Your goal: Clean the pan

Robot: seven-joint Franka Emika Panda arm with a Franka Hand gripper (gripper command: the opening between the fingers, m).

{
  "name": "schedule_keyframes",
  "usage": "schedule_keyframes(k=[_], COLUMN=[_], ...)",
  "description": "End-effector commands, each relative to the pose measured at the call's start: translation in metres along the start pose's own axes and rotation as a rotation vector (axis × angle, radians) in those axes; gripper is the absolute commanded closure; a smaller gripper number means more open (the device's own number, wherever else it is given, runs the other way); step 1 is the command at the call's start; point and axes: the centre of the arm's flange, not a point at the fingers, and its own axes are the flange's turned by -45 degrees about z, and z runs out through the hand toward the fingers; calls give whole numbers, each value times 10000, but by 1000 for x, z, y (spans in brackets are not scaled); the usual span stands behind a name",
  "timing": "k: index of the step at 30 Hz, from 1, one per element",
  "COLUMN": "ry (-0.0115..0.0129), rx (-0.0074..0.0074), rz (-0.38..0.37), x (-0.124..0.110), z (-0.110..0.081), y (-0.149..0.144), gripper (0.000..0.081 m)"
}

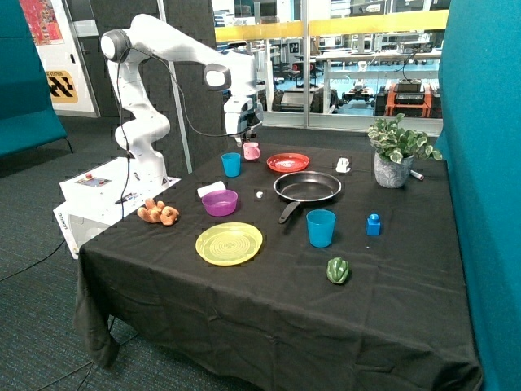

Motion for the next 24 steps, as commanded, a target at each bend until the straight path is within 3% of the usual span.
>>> schedule_keyframes(k=[1,3,4,5,6,8,17,21,24], ry=[-45,-45,-45,-45,-45,-45,-44,-42,-42], rx=[29,29,29,29,29,30,31,34,35], rz=[-4229,-4329,-4342,-4356,-4408,-4523,-5015,-6341,-6773], x=[3,4,4,4,5,5,4,0,-4], z=[2,2,2,2,3,3,6,10,12], y=[0,-2,-2,-3,-3,-4,-7,-14,-16], gripper=[0,0,139,350,455,535,561,566,564])
